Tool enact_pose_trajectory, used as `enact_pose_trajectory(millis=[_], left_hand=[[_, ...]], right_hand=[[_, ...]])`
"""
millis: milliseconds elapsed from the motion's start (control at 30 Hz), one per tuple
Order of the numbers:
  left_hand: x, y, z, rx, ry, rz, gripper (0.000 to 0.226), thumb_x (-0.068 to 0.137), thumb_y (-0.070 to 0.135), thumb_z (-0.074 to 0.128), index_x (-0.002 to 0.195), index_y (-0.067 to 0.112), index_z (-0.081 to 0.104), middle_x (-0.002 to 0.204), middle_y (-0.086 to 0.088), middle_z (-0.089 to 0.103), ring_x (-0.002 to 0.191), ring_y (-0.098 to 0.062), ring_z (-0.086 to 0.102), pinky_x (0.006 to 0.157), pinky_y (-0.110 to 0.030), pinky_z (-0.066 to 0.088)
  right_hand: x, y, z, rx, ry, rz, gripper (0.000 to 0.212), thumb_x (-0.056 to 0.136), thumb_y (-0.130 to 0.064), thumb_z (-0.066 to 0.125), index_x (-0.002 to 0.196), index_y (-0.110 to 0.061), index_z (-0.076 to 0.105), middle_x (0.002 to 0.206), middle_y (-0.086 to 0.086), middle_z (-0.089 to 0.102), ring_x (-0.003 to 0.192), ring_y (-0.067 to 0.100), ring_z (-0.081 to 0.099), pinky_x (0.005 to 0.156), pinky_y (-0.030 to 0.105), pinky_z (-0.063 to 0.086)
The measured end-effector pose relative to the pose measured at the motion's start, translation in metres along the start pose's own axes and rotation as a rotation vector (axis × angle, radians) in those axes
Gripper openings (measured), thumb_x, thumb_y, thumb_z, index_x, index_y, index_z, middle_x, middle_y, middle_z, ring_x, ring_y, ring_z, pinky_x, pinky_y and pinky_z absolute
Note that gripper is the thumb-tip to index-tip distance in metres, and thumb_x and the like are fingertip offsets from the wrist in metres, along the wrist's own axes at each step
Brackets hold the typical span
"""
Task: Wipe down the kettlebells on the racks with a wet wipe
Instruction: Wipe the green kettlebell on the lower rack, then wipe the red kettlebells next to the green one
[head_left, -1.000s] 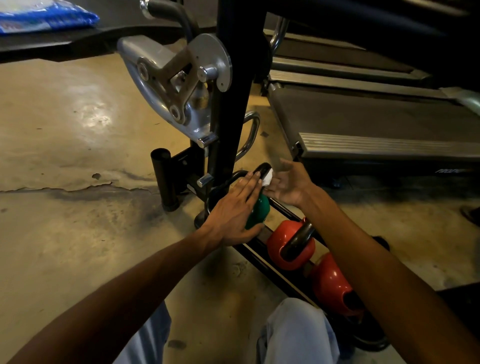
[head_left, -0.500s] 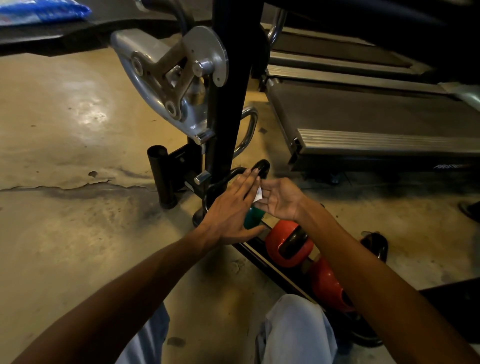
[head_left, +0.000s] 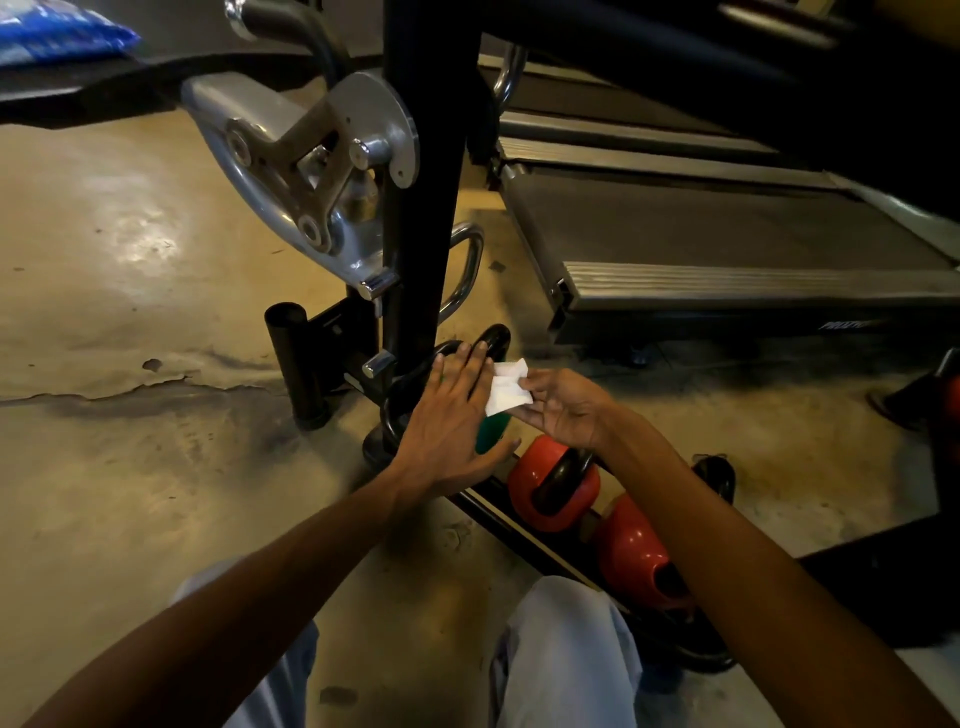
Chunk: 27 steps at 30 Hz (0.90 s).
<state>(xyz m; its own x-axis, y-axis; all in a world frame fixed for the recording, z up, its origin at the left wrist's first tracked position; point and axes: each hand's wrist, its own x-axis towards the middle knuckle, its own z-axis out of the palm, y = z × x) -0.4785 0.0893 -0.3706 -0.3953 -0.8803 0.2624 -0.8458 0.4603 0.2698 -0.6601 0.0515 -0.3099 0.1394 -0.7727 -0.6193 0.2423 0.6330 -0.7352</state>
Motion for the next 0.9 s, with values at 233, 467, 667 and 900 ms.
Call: enact_pose_trajectory(millis=[233, 467, 667, 900], left_hand=[[0.012, 0.035, -0.017, -0.5, 0.198, -0.199, 0.058, 0.101, 0.038, 0.048, 0.152, 0.008, 0.049, 0.153, -0.013, 0.051, 0.145, -0.025, 0.041, 0.124, -0.041, 0.03], [0.025, 0.049, -0.022, -0.705, 0.189, -0.315, 0.052, 0.102, 0.038, 0.063, 0.147, 0.013, 0.053, 0.134, 0.0, 0.064, 0.12, -0.016, 0.06, 0.1, -0.033, 0.051], [0.039, 0.065, -0.021, -1.497, -0.123, -0.621, 0.033, 0.089, 0.01, 0.081, 0.119, 0.013, 0.069, 0.115, -0.011, 0.075, 0.096, -0.024, 0.078, 0.075, -0.037, 0.064], [0.038, 0.068, -0.023, -1.491, -0.145, -0.576, 0.022, 0.087, -0.011, 0.074, 0.093, 0.01, 0.079, 0.107, -0.013, 0.078, 0.102, -0.029, 0.076, 0.08, -0.038, 0.065]], right_hand=[[-0.016, -0.003, -0.023, 0.034, 0.08, -0.118, 0.045, 0.098, -0.008, 0.059, 0.141, 0.003, 0.054, 0.127, 0.02, 0.07, 0.101, 0.029, 0.073, 0.073, 0.035, 0.064], [-0.051, -0.002, -0.043, 0.075, 0.041, -0.292, 0.034, 0.094, 0.003, 0.065, 0.128, 0.001, 0.064, 0.124, 0.022, 0.071, 0.103, 0.032, 0.073, 0.073, 0.035, 0.064], [-0.068, 0.008, -0.055, -0.143, 0.161, -0.489, 0.022, 0.087, 0.004, 0.075, 0.104, -0.011, 0.074, 0.105, 0.008, 0.078, 0.1, 0.029, 0.074, 0.069, 0.033, 0.062], [-0.082, 0.016, -0.071, -0.356, 0.181, -0.566, 0.014, 0.089, 0.011, 0.07, 0.092, -0.002, 0.076, 0.106, 0.02, 0.076, 0.095, 0.032, 0.075, 0.08, 0.047, 0.063]])
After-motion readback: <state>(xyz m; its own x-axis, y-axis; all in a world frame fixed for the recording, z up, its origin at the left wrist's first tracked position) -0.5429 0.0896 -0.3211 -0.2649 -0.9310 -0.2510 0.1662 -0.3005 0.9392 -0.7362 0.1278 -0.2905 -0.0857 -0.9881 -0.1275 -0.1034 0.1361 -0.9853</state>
